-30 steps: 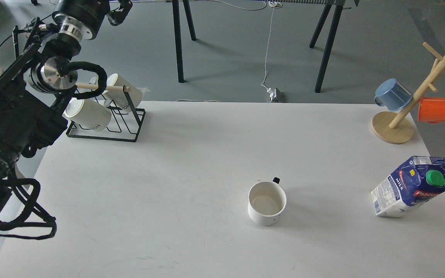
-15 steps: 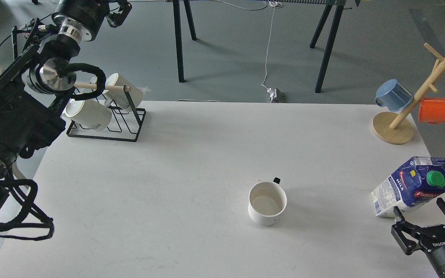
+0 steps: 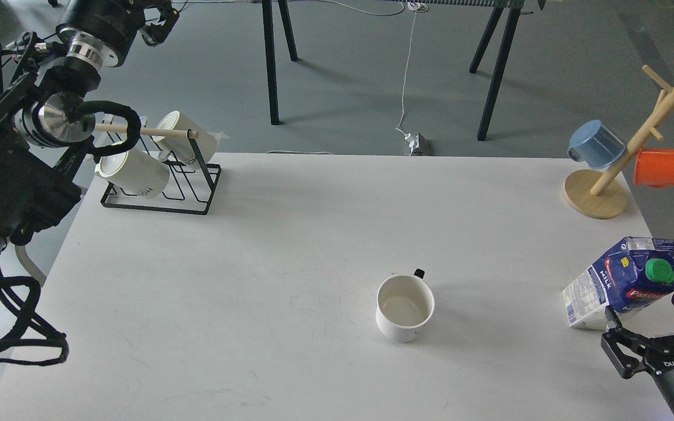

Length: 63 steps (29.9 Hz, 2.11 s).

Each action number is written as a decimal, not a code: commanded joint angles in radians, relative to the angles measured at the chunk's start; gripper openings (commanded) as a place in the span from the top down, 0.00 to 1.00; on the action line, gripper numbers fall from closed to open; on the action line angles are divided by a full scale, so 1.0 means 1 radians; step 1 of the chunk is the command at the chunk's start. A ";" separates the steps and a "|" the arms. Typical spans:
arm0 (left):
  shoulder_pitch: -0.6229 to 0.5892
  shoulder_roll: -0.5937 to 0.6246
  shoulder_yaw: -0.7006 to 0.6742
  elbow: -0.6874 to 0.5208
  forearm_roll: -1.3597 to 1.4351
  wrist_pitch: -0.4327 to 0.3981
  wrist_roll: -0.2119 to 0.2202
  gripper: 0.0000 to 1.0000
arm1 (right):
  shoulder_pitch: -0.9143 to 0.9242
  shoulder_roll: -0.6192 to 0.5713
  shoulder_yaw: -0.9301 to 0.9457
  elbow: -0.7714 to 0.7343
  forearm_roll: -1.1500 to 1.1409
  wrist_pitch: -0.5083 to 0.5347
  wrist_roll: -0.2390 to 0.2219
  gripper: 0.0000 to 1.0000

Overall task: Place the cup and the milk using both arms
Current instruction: 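Move the right gripper down to the milk carton and grasp it, then carry the milk carton with the right gripper beside the mug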

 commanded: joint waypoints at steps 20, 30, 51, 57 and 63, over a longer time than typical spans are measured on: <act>0.003 0.036 -0.002 0.002 0.001 -0.022 0.000 0.00 | 0.123 0.009 -0.020 -0.086 -0.045 0.000 0.000 0.37; 0.000 0.034 0.001 0.002 0.001 0.004 0.001 0.00 | 0.110 0.058 -0.046 0.043 -0.047 0.000 -0.005 0.37; -0.001 0.060 0.001 0.000 0.001 0.015 0.001 0.00 | 0.217 0.330 -0.319 0.051 -0.260 0.000 -0.003 0.36; 0.000 0.065 0.001 0.002 0.001 0.014 0.003 0.00 | 0.217 0.331 -0.313 0.049 -0.260 0.000 0.000 0.18; -0.006 0.060 0.001 0.000 0.001 0.015 0.003 0.00 | 0.214 0.330 -0.313 0.049 -0.260 0.000 0.000 0.05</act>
